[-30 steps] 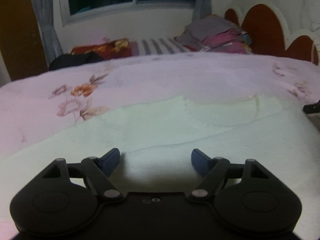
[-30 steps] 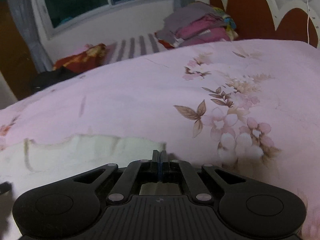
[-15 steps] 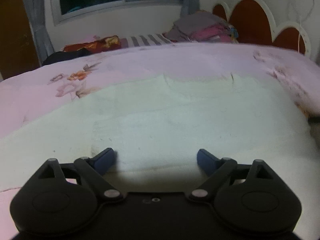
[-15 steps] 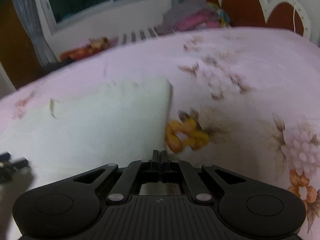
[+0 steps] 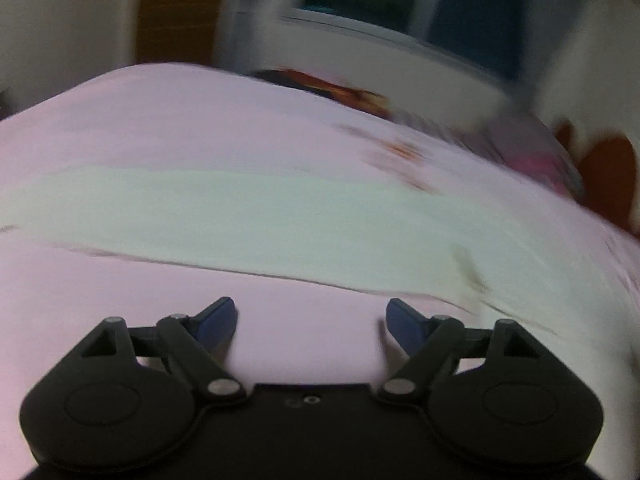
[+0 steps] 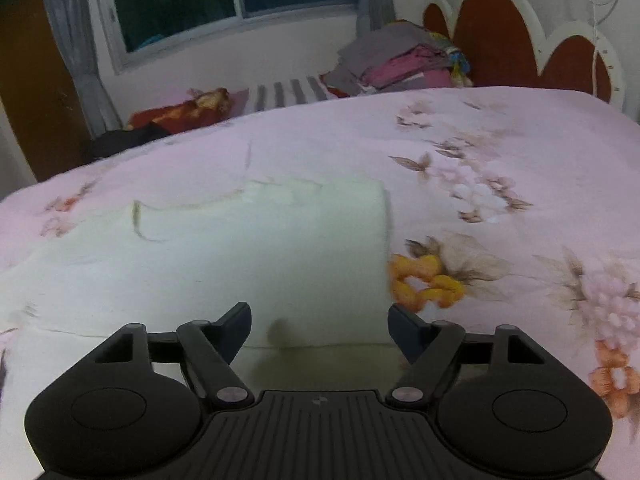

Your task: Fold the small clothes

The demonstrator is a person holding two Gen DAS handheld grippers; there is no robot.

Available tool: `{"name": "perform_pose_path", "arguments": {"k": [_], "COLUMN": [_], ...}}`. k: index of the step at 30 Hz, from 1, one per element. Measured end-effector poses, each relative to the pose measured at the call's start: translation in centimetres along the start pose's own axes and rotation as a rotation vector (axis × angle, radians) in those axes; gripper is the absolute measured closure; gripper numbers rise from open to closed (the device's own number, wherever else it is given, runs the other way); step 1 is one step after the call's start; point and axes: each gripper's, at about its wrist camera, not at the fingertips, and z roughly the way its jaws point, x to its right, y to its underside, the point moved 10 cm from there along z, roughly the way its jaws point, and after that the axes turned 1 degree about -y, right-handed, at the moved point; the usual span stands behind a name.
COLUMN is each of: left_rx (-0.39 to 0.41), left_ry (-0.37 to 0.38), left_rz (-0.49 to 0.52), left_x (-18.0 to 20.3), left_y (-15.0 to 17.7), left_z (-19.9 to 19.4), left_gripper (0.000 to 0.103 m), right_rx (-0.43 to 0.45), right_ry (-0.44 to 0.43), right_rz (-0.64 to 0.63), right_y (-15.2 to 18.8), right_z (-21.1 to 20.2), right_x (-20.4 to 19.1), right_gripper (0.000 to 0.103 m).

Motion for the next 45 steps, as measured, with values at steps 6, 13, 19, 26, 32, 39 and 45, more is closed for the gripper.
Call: {"name": "perform_pose_path", "arguments": {"k": [6, 13, 19, 26, 32, 39, 45], "left_rx": [0.034, 0.095, 0.099, 0.085, 0.069, -0.01, -0.11], "left_ry": [-0.047, -0.038, -0.146, -0.09, 0.11, 0.302, 0.385], "left_rz": [-0.264, -0.474, -0.457, -0.333, -0.184, 0.071, 0.262], "left_x": [-10.2, -14.9, -16.9, -12.2, -0.4, 15.4, 25.1], "left_y": [-3.1, -5.2, -6.2, -8.7, -8.9, -5.8, 0.0], "left_z": [0.7, 1.4, 1.4, 2.0, 2.4, 3.1, 3.1], "left_gripper": [0.048, 0.052, 0.063, 0.1, 0.1, 0.1, 0.1], "right_rx": [-0.019, -0.024, -0.019, -0.009, 0.006, 0.024, 0.038], "right_ry": [-0.039, -0.02, -0.003, -0.004, 0.018, 0.002, 0.017], "right_rz": [0.044, 0.066, 0.065, 0.098, 0.125, 0.161, 0.207], "right_y": [-0.1, -1.0, -1.3, -1.4, -1.5, -1.7, -1.8], "right_z": [1.2, 1.9, 1.6, 1.4, 1.4, 0.3, -0.9], "right_x": [-2.6, -3.2, -2.5, -1.9, -1.2, 0.2, 3.0], "right_gripper": [0.051, 0.051, 0.051, 0.051, 0.051, 0.051, 0.051]}}
